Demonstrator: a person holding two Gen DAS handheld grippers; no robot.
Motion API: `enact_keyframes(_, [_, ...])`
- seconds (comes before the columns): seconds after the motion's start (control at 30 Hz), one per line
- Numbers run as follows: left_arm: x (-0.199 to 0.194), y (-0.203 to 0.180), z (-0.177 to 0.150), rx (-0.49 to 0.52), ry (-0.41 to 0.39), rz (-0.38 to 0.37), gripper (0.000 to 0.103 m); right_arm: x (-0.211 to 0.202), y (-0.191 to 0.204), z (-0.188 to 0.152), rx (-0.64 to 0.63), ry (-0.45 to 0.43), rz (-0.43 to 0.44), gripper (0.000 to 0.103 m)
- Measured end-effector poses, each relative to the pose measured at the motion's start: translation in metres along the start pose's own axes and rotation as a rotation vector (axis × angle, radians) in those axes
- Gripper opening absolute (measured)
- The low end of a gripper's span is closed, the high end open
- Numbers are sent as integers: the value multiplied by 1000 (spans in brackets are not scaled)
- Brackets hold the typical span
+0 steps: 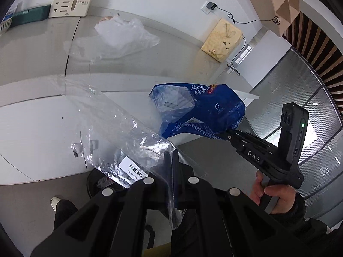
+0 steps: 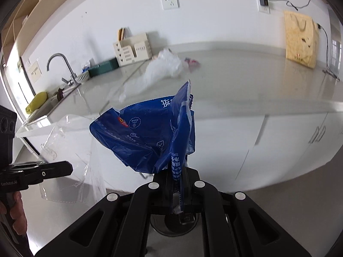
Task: Collect trash
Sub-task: 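Carry the clear bag and blue bag down over the wastebasket with both tools, then open both tools to drop the bags into the wastebasket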
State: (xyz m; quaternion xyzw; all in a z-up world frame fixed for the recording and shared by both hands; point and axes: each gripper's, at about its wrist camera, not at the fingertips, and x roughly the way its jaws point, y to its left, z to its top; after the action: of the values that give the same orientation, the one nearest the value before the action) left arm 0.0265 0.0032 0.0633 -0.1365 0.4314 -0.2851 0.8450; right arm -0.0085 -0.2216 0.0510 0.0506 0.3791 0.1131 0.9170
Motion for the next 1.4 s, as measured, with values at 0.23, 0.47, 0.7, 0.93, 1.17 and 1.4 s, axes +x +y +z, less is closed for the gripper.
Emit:
enact_keyframes(0.23, [51, 22, -32, 19, 117, 26, 4, 50, -15, -46, 68, 119, 26, 8])
enact_keyframes(0.47, [121, 54, -63, 15, 235, 56, 4, 123, -32, -94, 77, 258, 15, 8])
enact_keyframes(0.7, [186, 93, -89, 12, 299, 91, 4, 197, -40, -139, 84, 396, 5, 8])
enact_keyframes(0.93, [256, 135, -118, 19, 363, 92, 5, 280, -46, -173, 82, 522, -38, 9])
enact_keyframes(1.17, [322, 172, -141, 11, 450, 113, 5, 343, -55, -211, 103, 643, -84, 9])
enact_keyframes(1.4, [368, 204, -153, -5, 530, 127, 5, 388, -45, -245, 66, 750, -114, 9])
